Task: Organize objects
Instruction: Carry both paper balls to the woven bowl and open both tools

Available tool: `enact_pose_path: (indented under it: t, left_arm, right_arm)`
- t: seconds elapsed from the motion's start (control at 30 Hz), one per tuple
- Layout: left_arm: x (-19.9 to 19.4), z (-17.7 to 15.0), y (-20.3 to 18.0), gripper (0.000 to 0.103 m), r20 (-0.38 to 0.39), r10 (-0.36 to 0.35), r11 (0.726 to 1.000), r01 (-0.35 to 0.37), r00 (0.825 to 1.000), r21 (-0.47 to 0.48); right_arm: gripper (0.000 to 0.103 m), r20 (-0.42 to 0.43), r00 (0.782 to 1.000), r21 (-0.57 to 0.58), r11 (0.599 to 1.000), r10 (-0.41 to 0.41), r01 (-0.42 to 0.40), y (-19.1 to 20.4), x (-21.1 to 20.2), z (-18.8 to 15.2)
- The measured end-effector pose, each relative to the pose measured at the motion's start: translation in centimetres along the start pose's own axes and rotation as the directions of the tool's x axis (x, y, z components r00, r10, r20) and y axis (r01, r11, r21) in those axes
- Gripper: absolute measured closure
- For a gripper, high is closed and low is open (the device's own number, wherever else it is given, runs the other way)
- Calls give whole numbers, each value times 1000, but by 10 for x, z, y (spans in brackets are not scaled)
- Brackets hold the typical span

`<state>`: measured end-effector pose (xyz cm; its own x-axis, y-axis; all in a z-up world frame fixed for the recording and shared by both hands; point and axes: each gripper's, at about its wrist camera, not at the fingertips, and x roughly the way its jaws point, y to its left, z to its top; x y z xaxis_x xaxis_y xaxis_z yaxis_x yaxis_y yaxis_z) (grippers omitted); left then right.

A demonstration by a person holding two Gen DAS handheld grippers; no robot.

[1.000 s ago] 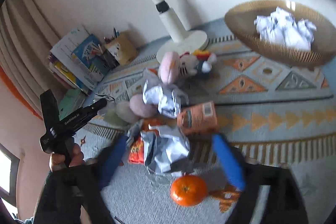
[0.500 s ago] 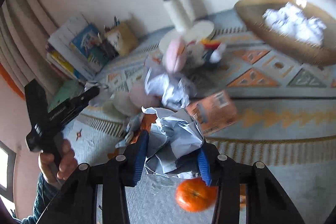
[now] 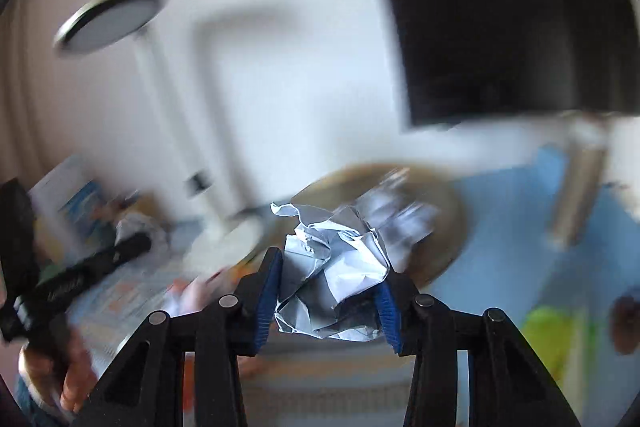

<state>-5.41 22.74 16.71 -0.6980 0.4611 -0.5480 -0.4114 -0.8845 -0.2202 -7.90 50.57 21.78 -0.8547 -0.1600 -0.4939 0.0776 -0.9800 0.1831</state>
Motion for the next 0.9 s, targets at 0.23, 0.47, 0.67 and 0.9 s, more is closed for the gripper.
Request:
enact_pose_path:
  t: [0.23, 0.47, 0.67, 0.9]
  left_arm:
    - [84, 19, -19, 56, -80, -10, 999, 6, 997, -51]
    - [96, 20, -7, 6, -94, -34, 993, 23, 995, -119]
    - [26, 2, 20, 6, -16, 26, 990, -28, 1000, -139]
    - [-90, -55, 72, 1, 111, 313, 943, -294, 943, -155]
  right_arm:
    - [57, -71, 995, 124, 989, -74, 83, -47, 61, 36]
    - [36, -137, 989, 150, 986, -57, 78, -60, 97, 34]
    - [36, -157, 987, 143, 990, 25, -3, -50, 79, 8]
    - [19, -133, 977, 34, 986, 165, -161, 1, 32, -31]
